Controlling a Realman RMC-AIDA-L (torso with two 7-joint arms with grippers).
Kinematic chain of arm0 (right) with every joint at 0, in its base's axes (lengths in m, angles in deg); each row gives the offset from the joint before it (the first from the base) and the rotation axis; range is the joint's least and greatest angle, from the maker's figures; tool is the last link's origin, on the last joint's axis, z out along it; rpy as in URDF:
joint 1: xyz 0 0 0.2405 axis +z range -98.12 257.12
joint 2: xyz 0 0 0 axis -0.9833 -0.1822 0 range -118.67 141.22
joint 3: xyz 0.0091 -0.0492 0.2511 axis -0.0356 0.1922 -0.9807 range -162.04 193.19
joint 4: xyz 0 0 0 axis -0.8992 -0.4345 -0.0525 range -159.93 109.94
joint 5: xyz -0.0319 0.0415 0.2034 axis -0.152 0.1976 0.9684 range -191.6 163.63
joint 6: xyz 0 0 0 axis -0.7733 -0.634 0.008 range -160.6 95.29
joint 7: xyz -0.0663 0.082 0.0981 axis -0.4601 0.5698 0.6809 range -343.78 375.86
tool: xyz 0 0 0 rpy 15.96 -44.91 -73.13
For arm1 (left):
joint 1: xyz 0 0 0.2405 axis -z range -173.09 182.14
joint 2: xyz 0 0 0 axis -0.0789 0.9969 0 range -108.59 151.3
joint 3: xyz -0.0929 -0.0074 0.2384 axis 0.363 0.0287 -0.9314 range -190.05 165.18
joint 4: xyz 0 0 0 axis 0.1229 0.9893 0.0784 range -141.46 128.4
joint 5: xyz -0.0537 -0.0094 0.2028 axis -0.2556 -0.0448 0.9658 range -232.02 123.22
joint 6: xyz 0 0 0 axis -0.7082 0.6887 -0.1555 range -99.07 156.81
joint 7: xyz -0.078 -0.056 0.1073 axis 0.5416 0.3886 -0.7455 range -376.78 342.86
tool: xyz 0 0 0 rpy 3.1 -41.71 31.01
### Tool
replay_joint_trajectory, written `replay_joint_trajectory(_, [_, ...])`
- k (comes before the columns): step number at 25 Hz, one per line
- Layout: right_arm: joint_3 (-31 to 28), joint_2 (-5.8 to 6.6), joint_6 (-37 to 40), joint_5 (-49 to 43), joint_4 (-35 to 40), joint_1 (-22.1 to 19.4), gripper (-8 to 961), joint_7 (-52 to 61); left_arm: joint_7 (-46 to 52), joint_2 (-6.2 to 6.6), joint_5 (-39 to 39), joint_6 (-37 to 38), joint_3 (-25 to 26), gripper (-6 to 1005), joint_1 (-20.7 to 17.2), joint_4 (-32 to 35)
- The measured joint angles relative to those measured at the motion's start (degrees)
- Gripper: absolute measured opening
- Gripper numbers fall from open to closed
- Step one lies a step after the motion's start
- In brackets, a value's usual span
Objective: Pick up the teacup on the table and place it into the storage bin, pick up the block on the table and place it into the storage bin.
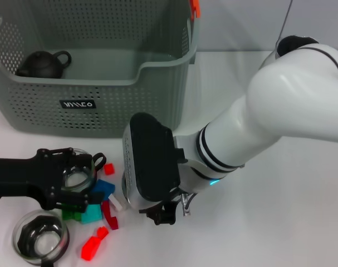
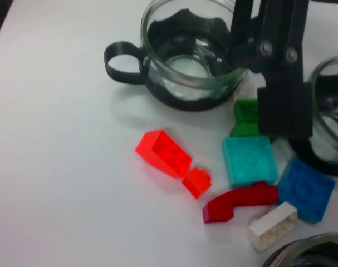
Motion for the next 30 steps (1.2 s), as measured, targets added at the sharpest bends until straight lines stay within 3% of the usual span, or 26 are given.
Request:
replay_joint_trajectory(2, [-1.47, 0.35, 1.87, -0.36, 1.95, -0.91, 67, 0.18, -0.01, 0.06, 0.00, 0.20, 0.37, 929, 0.00, 0.06])
replay_joint_trajectory(12, [-22.27, 0.72, 26.58, -8.67, 22.10, -8.04, 65, 2.02, -0.21, 0.09, 0.00, 0.23, 0.51, 928, 0.00, 0.07])
replay_joint_trajectory(17, [-34.54, 0.70, 38.72, -4.53, 28.66, -6.04, 65, 1.18, -0.46, -0.11, 0.00, 0.17, 0.50, 928, 0.10, 0.00])
replay_joint_trajectory(22, [-45.75, 0.72, 45.66, 1.09, 31.15, -0.43, 65, -0.51, -0.47, -0.14, -0.01, 0.33, 0.50, 928, 0.35, 0.10])
replay_joint_trajectory(26, [-52.96, 0.41, 43.58, 4.17, 30.54, 3.57, 64, -2.81, -0.85, -0.16, -0.02, 0.30, 0.49, 927, 0.58, -0.10])
replay_joint_trajectory(30, [-53.51, 0.51, 28.24, 5.73, 26.32, 3.99, 64, -2.50, -1.45, -0.17, -0.08, 0.07, 0.49, 927, 0.63, -0.18])
